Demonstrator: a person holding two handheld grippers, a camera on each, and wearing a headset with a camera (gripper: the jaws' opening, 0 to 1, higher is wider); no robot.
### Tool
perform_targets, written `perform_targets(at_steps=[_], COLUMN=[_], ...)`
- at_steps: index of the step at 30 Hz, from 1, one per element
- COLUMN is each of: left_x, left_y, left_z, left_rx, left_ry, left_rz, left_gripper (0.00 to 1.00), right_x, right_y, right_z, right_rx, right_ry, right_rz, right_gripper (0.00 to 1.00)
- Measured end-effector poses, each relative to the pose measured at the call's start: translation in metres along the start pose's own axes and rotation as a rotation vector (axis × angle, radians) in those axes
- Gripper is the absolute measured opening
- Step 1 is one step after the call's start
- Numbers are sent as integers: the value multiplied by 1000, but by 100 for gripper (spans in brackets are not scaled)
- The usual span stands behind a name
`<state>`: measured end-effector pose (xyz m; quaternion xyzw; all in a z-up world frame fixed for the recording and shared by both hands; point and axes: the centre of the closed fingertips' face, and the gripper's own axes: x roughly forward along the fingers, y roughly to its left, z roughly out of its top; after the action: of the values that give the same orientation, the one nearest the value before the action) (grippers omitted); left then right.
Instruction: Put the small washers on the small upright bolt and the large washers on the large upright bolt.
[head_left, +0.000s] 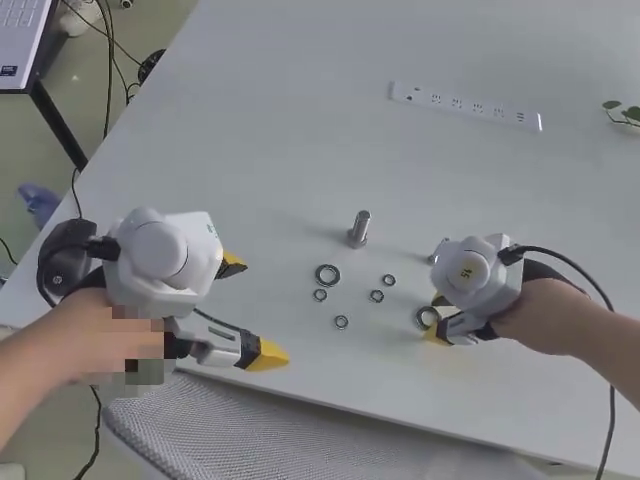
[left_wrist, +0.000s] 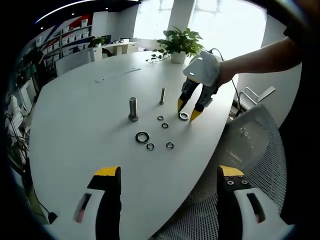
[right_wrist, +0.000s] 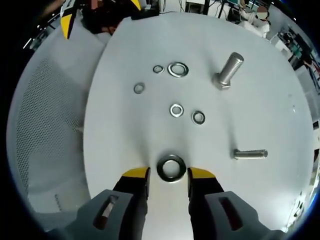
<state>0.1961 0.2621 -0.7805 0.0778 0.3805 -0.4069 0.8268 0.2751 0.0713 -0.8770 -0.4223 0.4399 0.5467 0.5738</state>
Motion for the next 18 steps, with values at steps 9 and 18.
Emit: perform_targets(at_steps=[9, 18], left_x=[2, 3], left_y=[-2, -4], left_z=[-1, -2], left_rx=[-4, 0], left_ry=[7, 19], left_rz=[-3, -7], left_gripper=[75, 72], right_x=[1, 0], right_y=[-5, -6], right_z=[0, -1], right_rx=[-22, -45], right_ry=[42, 81], right_rz=[5, 9], right_gripper=[25, 21])
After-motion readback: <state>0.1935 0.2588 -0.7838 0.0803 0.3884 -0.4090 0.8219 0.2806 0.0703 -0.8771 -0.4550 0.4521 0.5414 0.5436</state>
